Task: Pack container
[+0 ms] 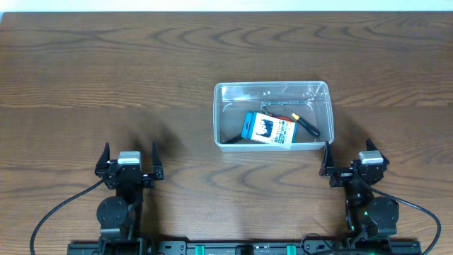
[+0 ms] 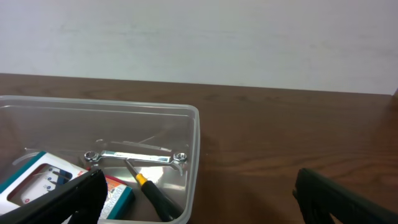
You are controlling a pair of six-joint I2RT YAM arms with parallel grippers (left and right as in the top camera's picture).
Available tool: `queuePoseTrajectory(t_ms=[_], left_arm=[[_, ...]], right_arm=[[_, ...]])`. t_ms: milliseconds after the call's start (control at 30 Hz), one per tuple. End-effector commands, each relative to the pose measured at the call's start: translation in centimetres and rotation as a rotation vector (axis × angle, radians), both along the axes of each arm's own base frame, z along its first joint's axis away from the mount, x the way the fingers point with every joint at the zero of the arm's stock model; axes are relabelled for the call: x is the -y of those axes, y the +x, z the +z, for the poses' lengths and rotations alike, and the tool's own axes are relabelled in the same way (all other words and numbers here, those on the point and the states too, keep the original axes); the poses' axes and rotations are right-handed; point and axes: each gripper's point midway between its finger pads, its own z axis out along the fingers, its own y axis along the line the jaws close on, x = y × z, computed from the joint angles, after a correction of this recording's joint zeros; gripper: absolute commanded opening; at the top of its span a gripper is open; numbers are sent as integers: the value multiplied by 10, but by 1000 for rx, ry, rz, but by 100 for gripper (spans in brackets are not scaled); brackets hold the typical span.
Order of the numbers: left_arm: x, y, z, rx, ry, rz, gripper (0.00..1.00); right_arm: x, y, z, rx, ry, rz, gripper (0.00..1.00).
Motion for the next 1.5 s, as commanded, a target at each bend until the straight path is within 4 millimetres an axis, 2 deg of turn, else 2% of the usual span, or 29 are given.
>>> queuePoseTrajectory(t_ms=[0, 1467], left_arm=[[-1, 0, -17, -39, -40, 9, 98], [-1, 0, -18, -38, -83, 15, 98]], right_arm=[[0, 0, -1, -1, -9, -3, 99], [0, 0, -1, -1, -9, -3, 99]])
